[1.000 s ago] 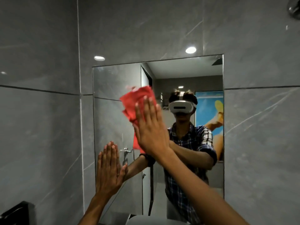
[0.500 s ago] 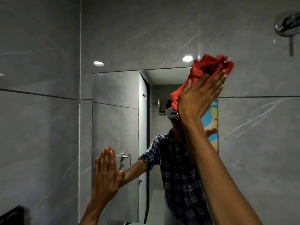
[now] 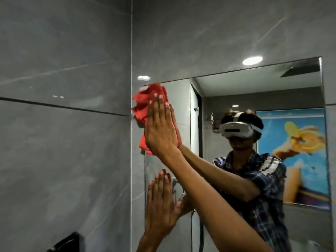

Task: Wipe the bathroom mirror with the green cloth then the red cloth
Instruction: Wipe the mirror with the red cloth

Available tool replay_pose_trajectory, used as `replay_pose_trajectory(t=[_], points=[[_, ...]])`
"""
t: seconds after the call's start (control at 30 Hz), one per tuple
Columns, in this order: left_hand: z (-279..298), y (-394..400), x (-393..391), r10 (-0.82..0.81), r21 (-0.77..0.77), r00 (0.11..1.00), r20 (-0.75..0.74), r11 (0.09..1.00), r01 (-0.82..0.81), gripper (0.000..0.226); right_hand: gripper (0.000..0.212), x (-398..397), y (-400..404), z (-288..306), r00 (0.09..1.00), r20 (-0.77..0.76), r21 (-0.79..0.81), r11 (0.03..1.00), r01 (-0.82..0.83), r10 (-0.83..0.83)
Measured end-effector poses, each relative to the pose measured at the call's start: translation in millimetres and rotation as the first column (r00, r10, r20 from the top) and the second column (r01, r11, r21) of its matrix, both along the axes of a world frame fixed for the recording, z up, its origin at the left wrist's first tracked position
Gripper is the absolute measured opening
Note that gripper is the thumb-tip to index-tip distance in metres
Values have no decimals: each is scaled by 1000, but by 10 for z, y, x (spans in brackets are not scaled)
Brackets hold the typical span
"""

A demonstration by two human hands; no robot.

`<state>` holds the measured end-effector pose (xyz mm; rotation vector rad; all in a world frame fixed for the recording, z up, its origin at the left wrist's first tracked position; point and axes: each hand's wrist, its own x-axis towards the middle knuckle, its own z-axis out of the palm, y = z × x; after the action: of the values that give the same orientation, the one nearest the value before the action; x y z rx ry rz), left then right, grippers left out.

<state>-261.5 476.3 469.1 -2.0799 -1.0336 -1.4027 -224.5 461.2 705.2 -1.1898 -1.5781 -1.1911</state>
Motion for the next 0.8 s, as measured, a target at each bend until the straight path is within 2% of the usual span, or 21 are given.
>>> replay_pose_trajectory(t=[0.1, 0.23, 0.3, 0.4, 0.47, 0.53, 0.6, 0.67, 0.73, 0.8], points=[[13, 10, -18, 48, -4, 999, -24, 999, -48, 75, 75, 299, -151, -240, 990, 139, -92, 995, 32, -19], [-7, 33, -27, 50, 16, 998, -28, 999, -50, 77, 78, 1138, -677, -686, 987, 43, -25, 987, 157, -155], [5, 34, -27, 43, 18, 999, -13, 999, -43, 78, 78, 1683, -1058, -869, 974, -59, 36, 975, 221, -218], [-10, 21, 9, 33, 22, 999, 3, 999, -33, 81, 75, 2348, -1631, -1266, 897, -358, 73, 950, 302, -258], [-24, 45, 18, 24, 32, 1000, 11, 999, -25, 82, 53, 2476, -1759, -1645, 793, -536, 42, 928, 369, -291], [-42, 61, 30, 24, 47, 1000, 6, 999, -24, 84, 37, 2331, -1640, -1922, 688, -636, 6, 889, 458, -350], [-59, 102, 33, 41, 52, 999, -7, 998, -40, 83, 32, 2034, -1401, -1986, 702, -608, 9, 881, 474, -371], [-75, 136, 12, 37, 46, 999, -9, 998, -37, 81, 31, 1665, -1161, -1958, 818, -428, -7, 906, 423, -385], [-56, 121, 14, 32, 53, 999, -16, 998, -31, 78, 50, 1263, -925, -1911, 920, -162, -71, 934, 351, -358], [-17, 42, 17, -38, 27, 999, 2, 999, 38, 72, 62, 950, -785, -1852, 960, -32, -114, 955, 273, -278]])
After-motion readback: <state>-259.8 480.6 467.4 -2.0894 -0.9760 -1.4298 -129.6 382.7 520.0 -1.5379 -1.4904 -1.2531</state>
